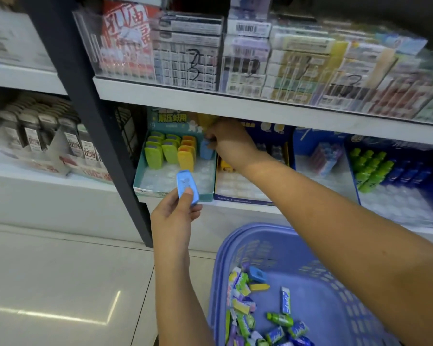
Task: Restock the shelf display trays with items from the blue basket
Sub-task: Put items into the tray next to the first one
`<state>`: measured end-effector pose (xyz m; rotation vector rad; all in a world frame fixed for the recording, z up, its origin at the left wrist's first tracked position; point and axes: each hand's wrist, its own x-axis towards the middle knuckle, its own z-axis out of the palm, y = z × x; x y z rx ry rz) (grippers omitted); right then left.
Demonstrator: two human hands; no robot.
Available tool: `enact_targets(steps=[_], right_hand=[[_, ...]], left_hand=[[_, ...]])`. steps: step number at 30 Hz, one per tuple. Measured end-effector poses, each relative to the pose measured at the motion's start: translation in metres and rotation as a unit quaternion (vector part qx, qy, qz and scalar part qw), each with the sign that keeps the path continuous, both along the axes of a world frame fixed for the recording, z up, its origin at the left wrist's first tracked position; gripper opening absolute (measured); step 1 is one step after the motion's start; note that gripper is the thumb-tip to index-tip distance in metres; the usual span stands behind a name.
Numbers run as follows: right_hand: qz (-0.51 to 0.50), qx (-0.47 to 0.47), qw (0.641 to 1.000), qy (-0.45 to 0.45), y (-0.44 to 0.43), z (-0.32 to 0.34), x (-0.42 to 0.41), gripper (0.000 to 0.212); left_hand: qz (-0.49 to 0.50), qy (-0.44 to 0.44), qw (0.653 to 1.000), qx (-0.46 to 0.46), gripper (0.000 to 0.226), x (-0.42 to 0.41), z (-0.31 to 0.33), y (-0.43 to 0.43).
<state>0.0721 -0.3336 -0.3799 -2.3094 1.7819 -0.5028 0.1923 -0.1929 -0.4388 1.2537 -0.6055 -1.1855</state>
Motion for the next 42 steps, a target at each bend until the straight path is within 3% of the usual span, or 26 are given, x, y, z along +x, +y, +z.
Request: enact_targets(steps=[7,11,15,18,22,25,28,32,42], right_hand=[[-0.016,0.066,0.994,0.09,0.005,0.003,0.015,0.022],[-0.017,0.104,0.99,0.097,0.014,0.01,0.015,0.016],[0.157,0.008,0.987,0.021,0.069,0.004,0.002,0.058],[0.252,-0.053,0.966,0.029,0.103,0.001,-0.004,0.051],[0.244,-0.11,0.962,0.052,0.103,0.008,-0.005,0.032],[0.15,-0.09,0.985,-0.013,0.083,0.012,-0.006,0.032],[0.083,-0.059,0.991,-0.086,0.055,0.01,-0.007,0.03],[0.047,-0.015,0.996,-0.069,0.028,-0.006,-0.006,0.029],[0.077,-0.011,0.993,-0.094,0.011,-0.011,-0.003,0.022]], left_hand=[[-0.011,0.038,0.999,-0.003,0.011,0.001,0.007,0.001],[-0.002,0.058,0.998,0.006,0.008,0.0,0.014,0.003],[0.045,0.012,0.999,0.016,0.019,0.003,0.014,0.001],[0.028,-0.068,0.997,0.005,0.013,0.005,0.014,0.0],[-0.044,-0.161,0.984,-0.059,0.019,0.001,0.022,0.0],[-0.108,-0.299,0.944,-0.084,0.029,-0.008,0.023,-0.003],[-0.148,-0.488,0.857,-0.081,0.043,-0.02,0.016,-0.009],[-0.195,-0.581,0.789,-0.038,0.044,-0.026,0.009,-0.012],[-0.174,-0.598,0.782,-0.034,0.039,-0.028,0.005,-0.015]])
